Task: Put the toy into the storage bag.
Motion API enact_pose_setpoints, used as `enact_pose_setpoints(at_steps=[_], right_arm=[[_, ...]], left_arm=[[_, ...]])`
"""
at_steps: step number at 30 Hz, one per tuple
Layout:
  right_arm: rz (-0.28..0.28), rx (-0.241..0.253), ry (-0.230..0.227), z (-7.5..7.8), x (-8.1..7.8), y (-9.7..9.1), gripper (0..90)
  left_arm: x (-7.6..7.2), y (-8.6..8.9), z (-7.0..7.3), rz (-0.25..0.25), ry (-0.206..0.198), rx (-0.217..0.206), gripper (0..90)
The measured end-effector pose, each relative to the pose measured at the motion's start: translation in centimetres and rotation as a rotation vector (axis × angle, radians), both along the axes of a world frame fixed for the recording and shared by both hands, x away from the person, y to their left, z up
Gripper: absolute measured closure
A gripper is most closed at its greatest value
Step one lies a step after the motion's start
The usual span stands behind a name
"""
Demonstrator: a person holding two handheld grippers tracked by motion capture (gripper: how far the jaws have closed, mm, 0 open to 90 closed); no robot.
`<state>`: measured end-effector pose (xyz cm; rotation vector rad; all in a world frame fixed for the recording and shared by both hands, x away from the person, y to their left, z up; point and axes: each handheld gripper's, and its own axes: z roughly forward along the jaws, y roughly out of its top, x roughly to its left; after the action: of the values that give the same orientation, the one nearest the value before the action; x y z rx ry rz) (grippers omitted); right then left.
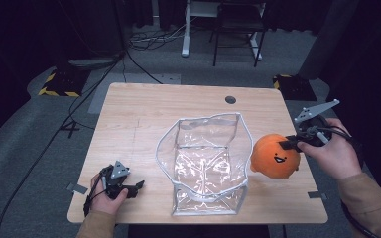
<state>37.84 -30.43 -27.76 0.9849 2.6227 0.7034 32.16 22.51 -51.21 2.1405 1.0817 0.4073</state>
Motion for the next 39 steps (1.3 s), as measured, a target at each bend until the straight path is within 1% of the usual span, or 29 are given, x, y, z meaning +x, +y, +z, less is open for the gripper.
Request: enact_pose_setpoints(at_steps=[2,3,4,8,9,10,11,20,29,35,39], right_arm=[[0.002,-0.002,-0.003,0.6,0.0,0.0,77.4],[0.002,-0.002,-0.003,0.6,0.0,0.0,77.4],[0.001,0.000,-0.007,1.1,-0.1,0.0,77.4],[0.010,0.003,-0.023,2.2,-0.1,-0.1,77.4],[0.010,0.003,-0.023,2.2,-0.1,-0.1,77.4],[0.008,0.001,-0.028,2.8,-0.2,-0.2,77.4],[0.013,0.002,-0.035,3.0,-0.2,-0.2,77.5],[0.020,0.007,-0.058,4.9,-0.3,-0.2,77.5],[0.024,0.024,-0.091,6.8,-0.5,0.1,77.4],[0.018,0.056,-0.102,8.0,-0.2,0.1,77.4],[0.018,0.062,-0.113,9.0,0.0,0.2,77.5]], left_arm=[[0.0,0.0,0.0,0.000,0.000,0.000,23.5],[0.0,0.0,0.0,0.000,0.000,0.000,23.5],[0.0,0.0,0.0,0.000,-0.001,-0.002,23.5],[0.0,0.0,0.0,0.000,0.000,-0.001,23.5],[0.0,0.0,0.0,0.000,0.000,-0.001,23.5],[0.0,0.0,0.0,0.000,0.000,-0.002,23.5],[0.0,0.0,0.0,0.000,0.000,-0.001,23.5],[0.0,0.0,0.0,0.000,0.000,-0.002,23.5],[0.0,0.0,0.0,0.000,0.000,-0.002,23.5],[0.0,0.0,0.0,0.000,0.000,-0.002,23.5],[0.0,0.0,0.0,0.000,0.000,-0.002,23.5]])
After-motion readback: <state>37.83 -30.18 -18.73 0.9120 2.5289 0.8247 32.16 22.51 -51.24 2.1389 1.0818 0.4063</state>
